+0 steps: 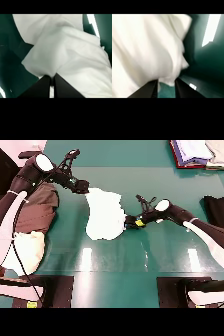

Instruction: Fold the shirts.

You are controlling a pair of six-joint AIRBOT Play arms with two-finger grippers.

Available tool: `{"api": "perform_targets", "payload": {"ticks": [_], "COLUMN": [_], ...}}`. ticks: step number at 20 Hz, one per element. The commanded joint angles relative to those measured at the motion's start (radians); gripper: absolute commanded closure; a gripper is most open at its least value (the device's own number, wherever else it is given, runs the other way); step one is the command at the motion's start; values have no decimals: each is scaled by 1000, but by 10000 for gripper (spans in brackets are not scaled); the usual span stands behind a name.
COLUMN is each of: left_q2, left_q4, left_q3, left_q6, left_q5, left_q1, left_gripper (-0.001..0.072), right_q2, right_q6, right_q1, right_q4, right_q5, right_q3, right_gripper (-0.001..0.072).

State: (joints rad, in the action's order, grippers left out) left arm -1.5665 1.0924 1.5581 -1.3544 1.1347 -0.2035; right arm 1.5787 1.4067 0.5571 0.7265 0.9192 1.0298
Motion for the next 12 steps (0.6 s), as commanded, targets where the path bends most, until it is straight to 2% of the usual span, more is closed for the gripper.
{"api": "perform_targets", "payload": {"ticks": [1,4,8,12], "left_q2": [3,69,290,531], "left_q4": [3,14,46,-16], "left_q3": [2,4,85,204], "left_q6": [0,-7,-6,-7], "left_q5": [10,-1,5,34], "left_q1": [1,1,1,-5], "left_gripper": [678,678,678,678], "right_q2": [88,41,-181,-396], "right_q6": [-2,-2,-1,0], "right_q1": [34,-9,-138,-252], "right_q4": [11,99,308,321], "right_q5": [-19,37,222,403], "right_q3": [107,168,330,575], "right_gripper": [677,697,698,698]}}
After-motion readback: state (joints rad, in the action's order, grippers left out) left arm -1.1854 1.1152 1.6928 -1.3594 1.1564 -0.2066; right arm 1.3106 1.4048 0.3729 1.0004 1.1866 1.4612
